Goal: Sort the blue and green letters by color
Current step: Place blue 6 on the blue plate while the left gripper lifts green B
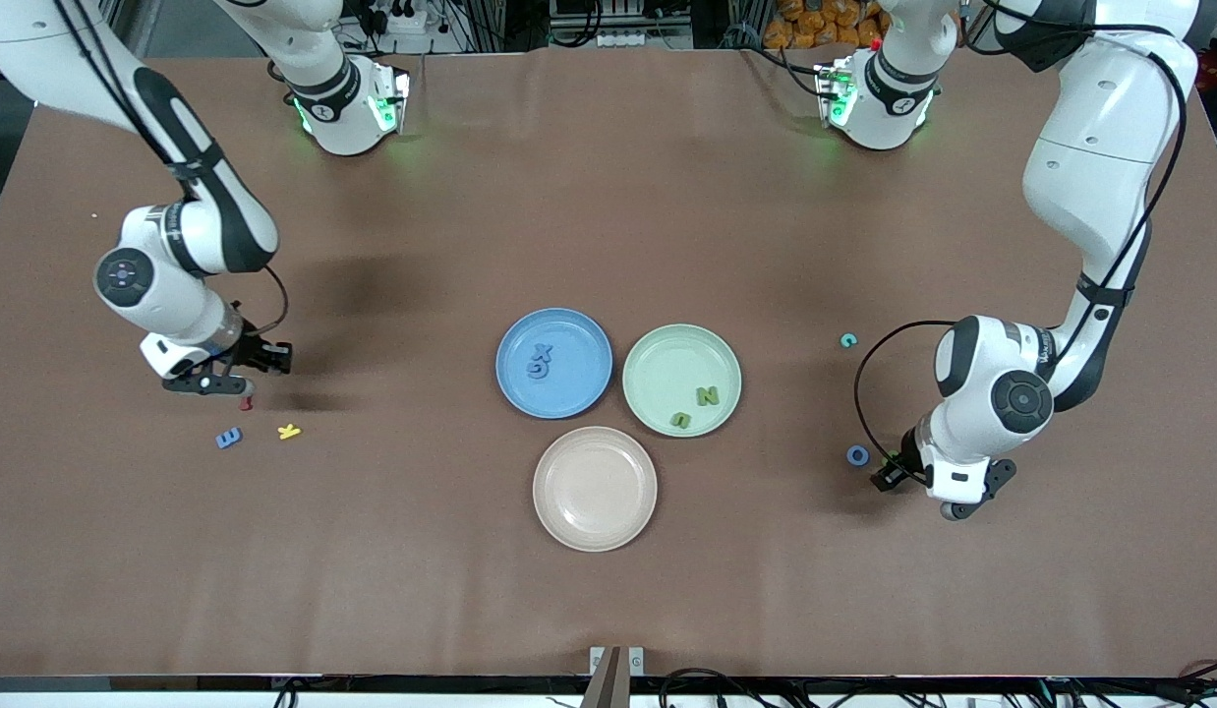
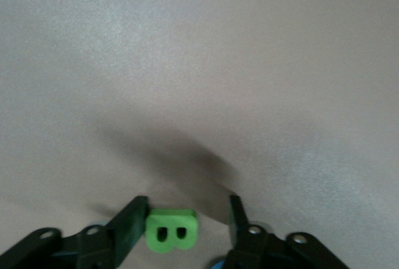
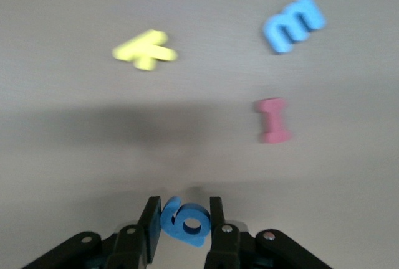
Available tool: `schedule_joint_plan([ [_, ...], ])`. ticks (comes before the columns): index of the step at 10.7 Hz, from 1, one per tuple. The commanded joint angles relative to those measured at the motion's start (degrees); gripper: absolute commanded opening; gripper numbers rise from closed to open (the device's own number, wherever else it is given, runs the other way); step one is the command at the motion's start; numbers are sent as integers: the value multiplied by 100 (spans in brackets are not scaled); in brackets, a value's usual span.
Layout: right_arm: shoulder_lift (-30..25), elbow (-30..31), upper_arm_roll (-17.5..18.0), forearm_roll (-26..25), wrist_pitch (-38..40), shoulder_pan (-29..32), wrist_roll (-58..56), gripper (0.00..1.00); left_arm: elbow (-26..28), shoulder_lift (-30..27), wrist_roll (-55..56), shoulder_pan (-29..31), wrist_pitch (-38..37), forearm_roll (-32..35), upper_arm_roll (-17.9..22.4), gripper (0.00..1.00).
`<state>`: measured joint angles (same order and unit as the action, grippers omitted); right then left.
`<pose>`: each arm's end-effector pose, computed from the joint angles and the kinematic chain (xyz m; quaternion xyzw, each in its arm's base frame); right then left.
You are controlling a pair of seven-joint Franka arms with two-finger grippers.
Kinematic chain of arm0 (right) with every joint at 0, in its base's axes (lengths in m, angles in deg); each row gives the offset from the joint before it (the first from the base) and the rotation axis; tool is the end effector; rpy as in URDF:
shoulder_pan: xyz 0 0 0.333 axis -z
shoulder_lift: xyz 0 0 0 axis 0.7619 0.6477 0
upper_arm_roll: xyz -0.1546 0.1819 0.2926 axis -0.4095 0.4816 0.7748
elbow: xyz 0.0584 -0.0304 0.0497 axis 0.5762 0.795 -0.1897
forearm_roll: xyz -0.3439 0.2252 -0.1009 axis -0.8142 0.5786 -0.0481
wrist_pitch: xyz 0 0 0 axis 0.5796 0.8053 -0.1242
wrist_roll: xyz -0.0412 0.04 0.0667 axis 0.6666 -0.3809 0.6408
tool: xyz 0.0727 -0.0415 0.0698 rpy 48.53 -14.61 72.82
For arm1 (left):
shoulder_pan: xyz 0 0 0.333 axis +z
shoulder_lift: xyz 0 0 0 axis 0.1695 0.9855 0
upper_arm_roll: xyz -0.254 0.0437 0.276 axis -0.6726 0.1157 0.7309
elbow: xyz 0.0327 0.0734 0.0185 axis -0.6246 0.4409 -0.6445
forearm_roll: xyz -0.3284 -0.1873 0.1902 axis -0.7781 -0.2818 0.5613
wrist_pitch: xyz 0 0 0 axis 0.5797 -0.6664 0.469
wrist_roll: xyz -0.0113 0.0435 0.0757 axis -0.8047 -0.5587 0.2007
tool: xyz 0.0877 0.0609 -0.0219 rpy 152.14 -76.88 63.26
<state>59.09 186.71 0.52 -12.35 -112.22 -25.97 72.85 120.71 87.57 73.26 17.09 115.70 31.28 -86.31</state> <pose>0.5588 -0.0486 0.2313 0.9992 -0.0347 -0.0025 0.0178 0.7476 -0.0776 0.1935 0.9498 0.3099 0.0298 0.0291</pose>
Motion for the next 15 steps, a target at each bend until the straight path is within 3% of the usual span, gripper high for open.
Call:
schedule_joint_plan([
  [1, -143, -110, 275, -20, 192, -992, 2303, 0, 35, 108, 177, -21, 220, 178, -24, 43],
  [3, -73, -425, 644, 417, 201, -1668, 3711, 0, 44, 108, 177, -12, 221, 187, -15, 40],
  [5, 85, -847, 663, 822, 210, -2512, 4793, 0, 62, 108, 168, -21, 221, 205, -15, 39],
  [8, 743, -1777, 654, 833, 210, -3366, 6236, 3, 88, 108, 168, -21, 221, 415, -15, 38],
  [9, 902, -1963, 654, 833, 210, -3481, 6361, 28, 88, 99, 168, -39, 221, 424, -15, 38],
  [10, 947, -2009, 654, 833, 210, -3517, 6363, 79, 88, 99, 177, -91, 221, 425, -15, 38],
  [11, 930, -2009, 646, 789, 341, -3500, 6319, 100, 114, 90, 186, -118, 229, 416, -15, 38],
  [13, 781, -2035, 646, 762, 762, -3282, 6048, 100, 115, 81, 291, -197, 229, 416, -15, 40],
  [15, 553, -2035, 654, 780, 1279, -2520, 4631, 100, 210, 81, 291, -206, 369, 416, -6, 40],
])
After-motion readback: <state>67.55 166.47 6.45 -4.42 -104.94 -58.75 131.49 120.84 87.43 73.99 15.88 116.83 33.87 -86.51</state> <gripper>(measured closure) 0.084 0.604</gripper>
